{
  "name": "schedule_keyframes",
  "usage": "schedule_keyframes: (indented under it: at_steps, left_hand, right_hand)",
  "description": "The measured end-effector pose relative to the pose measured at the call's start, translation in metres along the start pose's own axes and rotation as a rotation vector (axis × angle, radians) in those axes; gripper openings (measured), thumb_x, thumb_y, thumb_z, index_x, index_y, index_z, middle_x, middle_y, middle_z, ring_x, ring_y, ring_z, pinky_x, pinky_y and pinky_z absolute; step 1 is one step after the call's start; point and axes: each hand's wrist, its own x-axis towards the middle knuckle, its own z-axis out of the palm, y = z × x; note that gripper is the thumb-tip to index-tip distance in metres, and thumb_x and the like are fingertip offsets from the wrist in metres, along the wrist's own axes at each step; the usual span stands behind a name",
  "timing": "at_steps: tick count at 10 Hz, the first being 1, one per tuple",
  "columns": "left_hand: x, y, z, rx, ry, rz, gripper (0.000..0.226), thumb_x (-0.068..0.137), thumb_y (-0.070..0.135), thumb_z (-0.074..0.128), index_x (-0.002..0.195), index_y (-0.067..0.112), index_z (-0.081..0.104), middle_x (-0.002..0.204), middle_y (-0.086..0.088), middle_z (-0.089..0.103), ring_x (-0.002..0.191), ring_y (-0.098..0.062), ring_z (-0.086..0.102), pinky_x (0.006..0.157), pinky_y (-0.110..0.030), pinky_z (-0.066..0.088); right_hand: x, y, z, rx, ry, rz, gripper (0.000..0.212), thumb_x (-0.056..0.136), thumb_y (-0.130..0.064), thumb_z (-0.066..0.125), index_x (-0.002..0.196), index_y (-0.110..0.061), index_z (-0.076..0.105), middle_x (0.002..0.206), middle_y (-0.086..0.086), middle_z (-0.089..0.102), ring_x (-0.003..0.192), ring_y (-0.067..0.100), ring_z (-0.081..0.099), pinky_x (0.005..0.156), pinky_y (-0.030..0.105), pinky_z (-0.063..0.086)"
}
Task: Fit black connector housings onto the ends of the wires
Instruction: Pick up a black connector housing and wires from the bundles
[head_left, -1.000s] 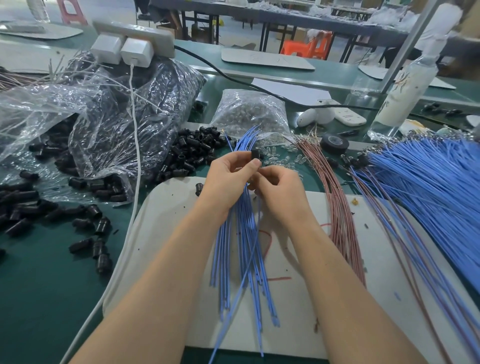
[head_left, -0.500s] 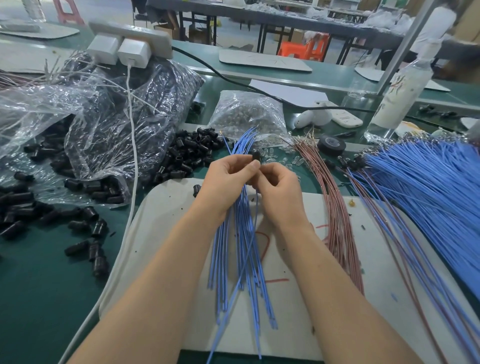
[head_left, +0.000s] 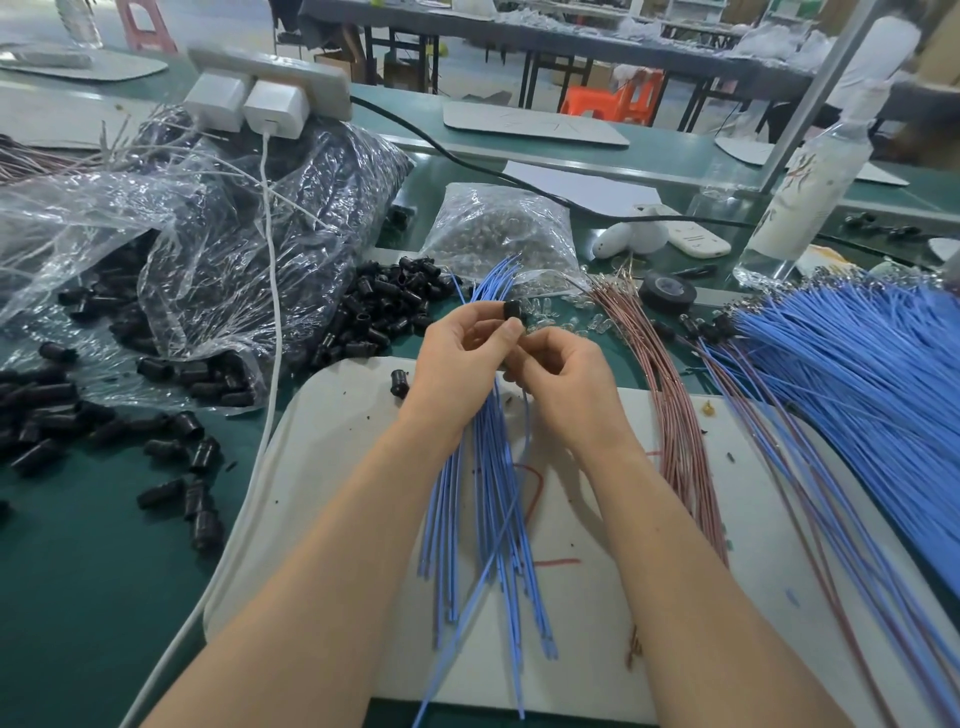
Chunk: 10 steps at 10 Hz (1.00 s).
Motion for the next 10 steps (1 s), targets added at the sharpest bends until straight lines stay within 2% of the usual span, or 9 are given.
schedule_keyframes:
  at_steps: [1,2,4,5,6,7,8,9,10]
  left_hand:
    - [0.000,0.000,0.000,-0.032,0.047,0.004,0.008,0.090,0.007,0.060,0.093,0.014,0.064,0.084,-0.002,0.067,0.077,-0.010,0.063,0.069,-0.019,0.051]
    - [0.000,0.002,0.000,-0.108,0.077,-0.023,0.010,0.091,0.005,0.058,0.089,0.012,0.064,0.075,0.001,0.066,0.061,-0.003,0.061,0.055,-0.015,0.049]
    - [0.004,0.011,-0.011,-0.154,0.145,-0.091,0.008,0.091,0.013,0.059,0.086,0.011,0.065,0.057,0.011,0.060,0.051,0.001,0.052,0.055,-0.014,0.045]
    - [0.008,0.016,-0.024,-0.243,0.214,-0.143,0.011,0.090,0.013,0.060,0.080,0.011,0.066,0.065,0.003,0.059,0.055,-0.005,0.049,0.054,-0.016,0.046]
    - [0.009,0.018,-0.027,-0.307,0.228,-0.185,0.009,0.090,0.013,0.060,0.085,0.008,0.066,0.068,0.000,0.062,0.056,-0.006,0.051,0.051,-0.016,0.046]
    - [0.008,0.018,-0.023,-0.294,0.218,-0.209,0.009,0.090,0.013,0.060,0.085,0.010,0.067,0.068,0.002,0.063,0.053,-0.004,0.051,0.048,-0.015,0.046]
    - [0.006,0.017,-0.019,-0.253,0.194,-0.222,0.008,0.090,0.015,0.060,0.086,0.011,0.066,0.069,0.004,0.064,0.054,-0.004,0.051,0.047,-0.014,0.046]
    - [0.004,0.016,-0.016,-0.219,0.137,-0.224,0.006,0.090,0.015,0.061,0.088,0.013,0.066,0.070,0.005,0.065,0.056,-0.004,0.050,0.047,-0.013,0.045]
    - [0.001,0.015,-0.011,-0.199,0.057,-0.218,0.004,0.091,0.016,0.061,0.093,0.015,0.064,0.071,0.007,0.068,0.056,-0.003,0.051,0.050,-0.013,0.045]
  right_hand:
    - [0.000,0.002,0.000,-0.006,0.006,0.007,0.025,0.097,-0.033,0.052,0.098,-0.017,0.071,0.083,-0.004,0.068,0.076,0.010,0.062,0.074,0.025,0.046]
    - [0.001,0.003,-0.002,-0.002,0.029,0.023,0.026,0.097,-0.034,0.052,0.097,-0.016,0.071,0.083,-0.004,0.068,0.076,0.010,0.062,0.075,0.025,0.046]
    - [0.005,0.008,-0.007,-0.060,0.086,0.062,0.025,0.094,-0.037,0.055,0.094,-0.018,0.071,0.082,-0.007,0.067,0.072,0.004,0.059,0.071,0.022,0.044]
    - [0.008,0.030,-0.035,-0.253,0.276,0.268,0.029,0.090,-0.039,0.061,0.107,-0.016,0.066,0.102,0.002,0.068,0.092,0.018,0.062,0.086,0.035,0.049]
    - [0.005,0.054,-0.055,-0.415,0.286,0.524,0.038,0.086,-0.033,0.067,0.117,-0.012,0.056,0.117,0.013,0.060,0.108,0.031,0.055,0.089,0.038,0.044]
    - [0.008,0.062,-0.053,-0.422,0.284,0.579,0.026,0.088,-0.022,0.064,0.110,-0.009,0.058,0.113,0.015,0.062,0.097,0.030,0.055,0.079,0.034,0.041]
    - [0.014,0.061,-0.051,-0.404,0.302,0.553,0.016,0.090,-0.018,0.060,0.101,-0.009,0.067,0.105,0.013,0.067,0.085,0.027,0.052,0.071,0.029,0.038]
    - [0.016,0.060,-0.051,-0.383,0.333,0.534,0.014,0.090,-0.022,0.062,0.094,-0.011,0.068,0.101,0.012,0.067,0.081,0.025,0.049,0.070,0.030,0.037]
    - [0.017,0.061,-0.049,-0.421,0.280,0.555,0.020,0.087,-0.028,0.066,0.096,-0.011,0.070,0.101,0.012,0.067,0.080,0.025,0.048,0.070,0.029,0.038]
